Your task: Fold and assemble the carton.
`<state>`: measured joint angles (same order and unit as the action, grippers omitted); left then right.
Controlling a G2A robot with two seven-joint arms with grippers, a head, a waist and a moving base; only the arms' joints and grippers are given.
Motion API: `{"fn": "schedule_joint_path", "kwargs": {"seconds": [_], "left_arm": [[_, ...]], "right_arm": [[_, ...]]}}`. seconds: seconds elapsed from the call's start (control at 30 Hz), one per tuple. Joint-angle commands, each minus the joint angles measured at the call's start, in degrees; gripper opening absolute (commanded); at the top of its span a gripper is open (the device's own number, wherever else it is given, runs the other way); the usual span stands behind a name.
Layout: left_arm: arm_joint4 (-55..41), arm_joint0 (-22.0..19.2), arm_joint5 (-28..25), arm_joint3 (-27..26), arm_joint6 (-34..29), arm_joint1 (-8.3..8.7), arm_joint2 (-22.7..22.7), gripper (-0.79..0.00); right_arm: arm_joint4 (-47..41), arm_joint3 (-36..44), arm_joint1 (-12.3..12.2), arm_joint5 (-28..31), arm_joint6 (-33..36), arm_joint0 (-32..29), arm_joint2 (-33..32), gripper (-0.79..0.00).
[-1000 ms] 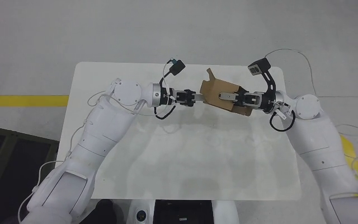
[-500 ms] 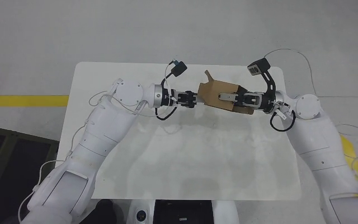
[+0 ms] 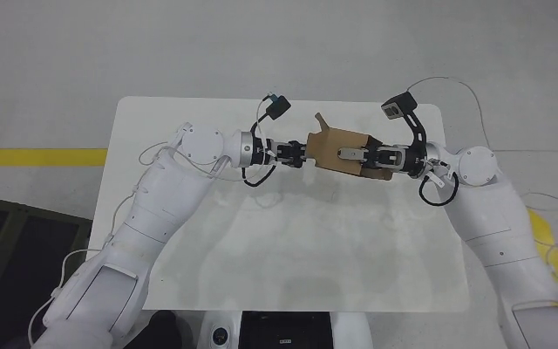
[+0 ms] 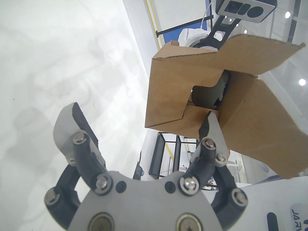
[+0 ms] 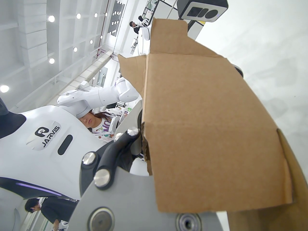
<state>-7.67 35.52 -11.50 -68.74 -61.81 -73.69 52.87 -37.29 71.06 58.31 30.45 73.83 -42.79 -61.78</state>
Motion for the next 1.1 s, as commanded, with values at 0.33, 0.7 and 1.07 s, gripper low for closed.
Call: {"fn": "schedule_joint_path", "kwargs": {"seconds": [0.33, 0.7, 1.07], "left_arm": [[0.1, 0.0, -0.1, 0.3, 0.3, 0.05, 0.2, 0.000], [-0.3, 0.6, -0.1, 1.3, 1.9, 1.39, 5.3, 0.000], [0.5, 0.3, 0.8, 2.1, 2.9, 1.58, 5.5, 0.000]], "right_arm": [[-0.1, -0.6, 0.1, -0.1, 0.1, 0.1, 0.1, -0.785], [1.8, -0.9, -0.5, -3.9, 3.9, -0.3, 0.2, -0.785], [2.8, 2.6, -0.7, -5.7, 5.7, -0.6, 2.3, -0.785]]}}
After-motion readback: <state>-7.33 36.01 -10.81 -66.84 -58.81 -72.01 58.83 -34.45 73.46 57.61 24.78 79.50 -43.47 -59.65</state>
